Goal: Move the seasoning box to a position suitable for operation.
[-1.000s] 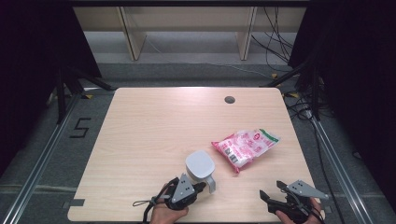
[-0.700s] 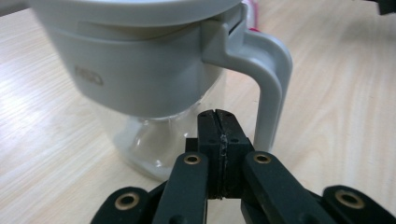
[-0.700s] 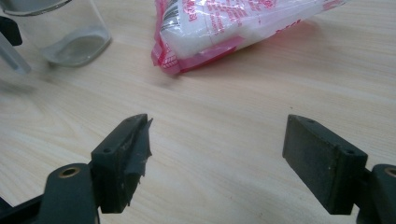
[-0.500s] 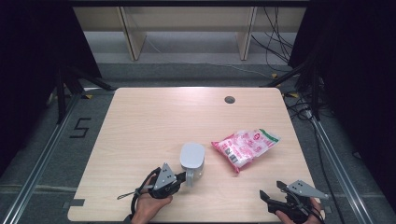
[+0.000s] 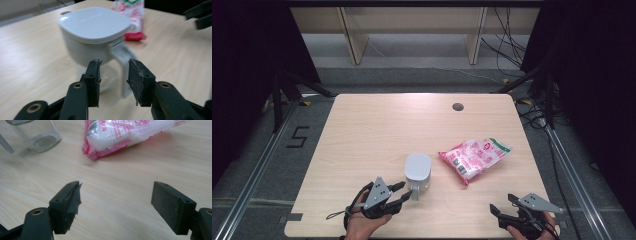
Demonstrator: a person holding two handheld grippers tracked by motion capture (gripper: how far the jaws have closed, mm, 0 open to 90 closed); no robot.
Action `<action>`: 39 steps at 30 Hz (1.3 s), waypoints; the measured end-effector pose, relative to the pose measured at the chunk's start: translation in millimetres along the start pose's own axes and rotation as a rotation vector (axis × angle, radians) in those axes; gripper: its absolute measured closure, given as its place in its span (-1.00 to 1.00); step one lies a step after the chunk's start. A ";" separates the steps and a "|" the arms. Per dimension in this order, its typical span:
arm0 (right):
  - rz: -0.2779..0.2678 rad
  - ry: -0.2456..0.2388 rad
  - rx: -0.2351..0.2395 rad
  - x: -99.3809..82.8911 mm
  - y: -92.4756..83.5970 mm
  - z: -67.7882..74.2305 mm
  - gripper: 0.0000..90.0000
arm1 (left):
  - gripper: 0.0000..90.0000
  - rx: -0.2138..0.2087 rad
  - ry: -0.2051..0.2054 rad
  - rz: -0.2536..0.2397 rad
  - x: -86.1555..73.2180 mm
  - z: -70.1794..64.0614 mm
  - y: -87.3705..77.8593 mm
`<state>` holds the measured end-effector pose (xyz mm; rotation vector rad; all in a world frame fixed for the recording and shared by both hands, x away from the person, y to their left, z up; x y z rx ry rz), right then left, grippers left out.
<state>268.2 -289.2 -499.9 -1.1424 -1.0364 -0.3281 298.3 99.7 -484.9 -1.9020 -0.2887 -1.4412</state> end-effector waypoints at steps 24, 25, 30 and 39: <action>0.009 0.000 0.014 -0.1 1.1 0.9 -0.46 | 0.52 0.077 -0.038 0.008 -12.1 25.2 14.6; 0.006 0.028 0.017 0.4 0.4 3.5 -0.46 | 0.52 0.088 -0.047 0.011 -12.2 27.5 13.6; 0.000 0.003 0.025 0.0 0.8 1.3 -0.46 | 0.51 0.156 -0.030 0.001 -12.4 42.2 10.8; 0.019 0.045 0.021 -0.4 0.4 4.7 -0.46 | 0.53 0.242 -0.052 -0.015 -13.7 67.5 11.4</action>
Point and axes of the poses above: each handheld gripper's, and its own axes: y roughly forward along the jaws, x roughly out of its top, z roughly to its left, the point moved 2 cm from there along y, roughly forward along the jaws, and after that the axes turned 5 degrees about -y, right-handed, at the moved point
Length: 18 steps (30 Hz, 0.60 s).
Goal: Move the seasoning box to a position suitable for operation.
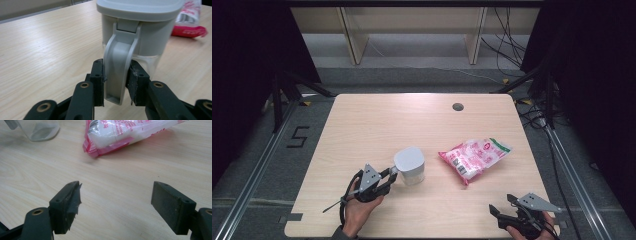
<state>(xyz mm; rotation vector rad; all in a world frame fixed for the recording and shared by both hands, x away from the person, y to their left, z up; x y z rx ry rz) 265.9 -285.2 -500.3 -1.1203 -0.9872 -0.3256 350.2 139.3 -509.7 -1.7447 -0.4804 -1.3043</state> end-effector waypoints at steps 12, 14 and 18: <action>-0.018 -0.048 -0.014 -0.1 2.9 -3.5 -0.46 | 0.56 -0.007 -0.015 -0.024 3.9 8.2 13.7; -0.018 -0.047 -0.013 -0.1 2.9 -3.3 -0.46 | 0.56 -0.007 -0.012 -0.019 4.9 6.6 15.3; -0.017 -0.048 -0.013 0.0 2.8 -3.0 -0.46 | 0.56 -0.027 -0.008 -0.021 7.1 4.0 20.6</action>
Point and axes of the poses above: each handheld gripper's, and its own axes: y roughly forward along the jaws, x roughly out of its top, z roughly to its left, the point moved 2 cm from there along y, roughly forward along the jaws, and after that the axes turned 5 degrees about -y, right-handed, at the moved point
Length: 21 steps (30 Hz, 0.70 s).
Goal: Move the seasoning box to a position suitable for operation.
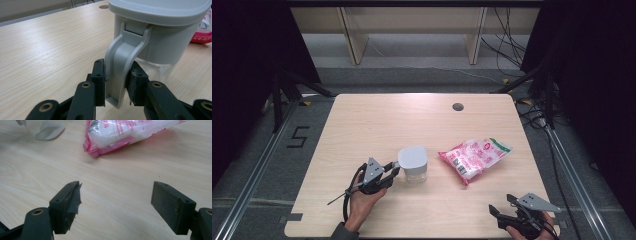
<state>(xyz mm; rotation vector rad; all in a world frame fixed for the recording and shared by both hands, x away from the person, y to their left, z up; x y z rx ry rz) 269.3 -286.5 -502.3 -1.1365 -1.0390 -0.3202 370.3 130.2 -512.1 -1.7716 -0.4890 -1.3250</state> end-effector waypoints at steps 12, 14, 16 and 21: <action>0.007 0.007 0.020 -0.1 0.5 0.3 -0.46 | 0.54 -0.058 -0.014 -0.002 2.9 -4.2 10.5; 0.002 0.001 0.021 0.2 0.9 0.2 -0.46 | 0.54 -0.060 -0.020 -0.002 3.3 -5.1 11.4; 0.003 -0.006 0.024 0.5 1.5 0.7 -0.46 | 0.54 -0.072 -0.017 -0.003 4.0 -6.5 13.5; 0.005 0.010 0.021 0.5 0.8 1.7 -0.46 | 0.53 -0.090 0.001 0.006 3.8 -10.9 12.5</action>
Point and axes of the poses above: each handheld gripper's, and its own axes: y roughly forward along the jaws, x roughly out of its top, z roughly to its left, the point moved 2 cm from there along y, roughly forward along the jaws, and after that the axes turned 5 degrees about -y, right-handed, at the moved point
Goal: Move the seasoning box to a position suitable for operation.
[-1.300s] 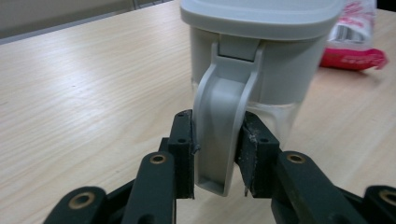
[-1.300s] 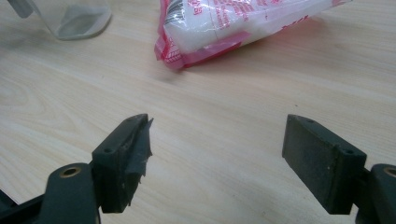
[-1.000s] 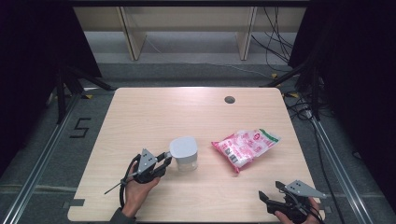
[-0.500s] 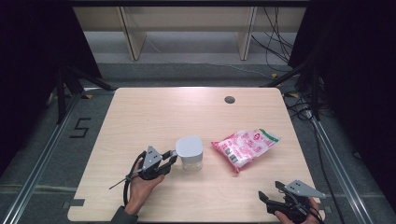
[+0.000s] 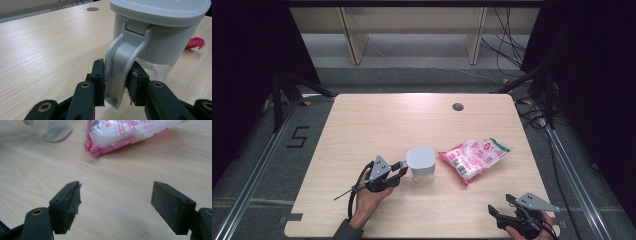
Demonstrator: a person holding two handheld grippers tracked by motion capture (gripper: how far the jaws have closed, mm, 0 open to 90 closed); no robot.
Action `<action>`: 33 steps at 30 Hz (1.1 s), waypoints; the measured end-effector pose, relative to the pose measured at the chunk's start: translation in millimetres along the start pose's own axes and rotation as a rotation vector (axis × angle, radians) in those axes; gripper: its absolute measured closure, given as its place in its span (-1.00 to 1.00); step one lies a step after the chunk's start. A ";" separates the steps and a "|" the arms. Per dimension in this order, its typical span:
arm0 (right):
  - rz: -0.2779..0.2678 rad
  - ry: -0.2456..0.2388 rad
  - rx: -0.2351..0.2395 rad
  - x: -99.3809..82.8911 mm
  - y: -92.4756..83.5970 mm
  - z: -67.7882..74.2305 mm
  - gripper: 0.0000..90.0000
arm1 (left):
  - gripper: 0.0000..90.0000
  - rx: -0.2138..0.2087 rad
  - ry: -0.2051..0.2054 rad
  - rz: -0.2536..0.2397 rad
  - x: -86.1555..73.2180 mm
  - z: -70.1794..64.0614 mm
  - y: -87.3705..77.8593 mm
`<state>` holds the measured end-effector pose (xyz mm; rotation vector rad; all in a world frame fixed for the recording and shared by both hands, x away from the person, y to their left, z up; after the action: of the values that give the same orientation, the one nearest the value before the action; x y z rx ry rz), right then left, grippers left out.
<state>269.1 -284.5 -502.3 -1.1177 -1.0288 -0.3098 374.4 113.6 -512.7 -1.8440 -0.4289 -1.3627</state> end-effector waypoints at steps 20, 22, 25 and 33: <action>0.009 -0.006 -0.029 -0.7 1.0 -1.6 -0.46 | 0.51 -0.093 0.026 0.026 3.6 -15.6 11.5; 0.002 -0.003 0.002 -0.5 -0.1 -1.1 -0.46 | 0.51 -0.083 0.017 0.020 5.0 -11.9 14.3; 0.001 -0.006 0.002 -0.5 0.1 -1.2 -0.46 | 0.51 -0.077 0.007 0.012 6.9 -6.3 18.6; 0.018 0.022 -0.015 -1.3 -0.6 0.9 -0.46 | 0.51 -0.068 -0.003 0.007 10.6 4.0 25.7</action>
<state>267.6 -284.4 -502.9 -1.1339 -0.9981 -0.3152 398.0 98.5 -513.5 -1.9009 -0.3813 -1.3858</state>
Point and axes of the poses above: each handheld gripper's, and its own axes: y roughly forward along the jaws, x roughly out of its top, z roughly to its left, the point moved 2 cm from there along y, roughly forward along the jaws, and after that the axes turned 5 degrees about -y, right-handed, at the moved point
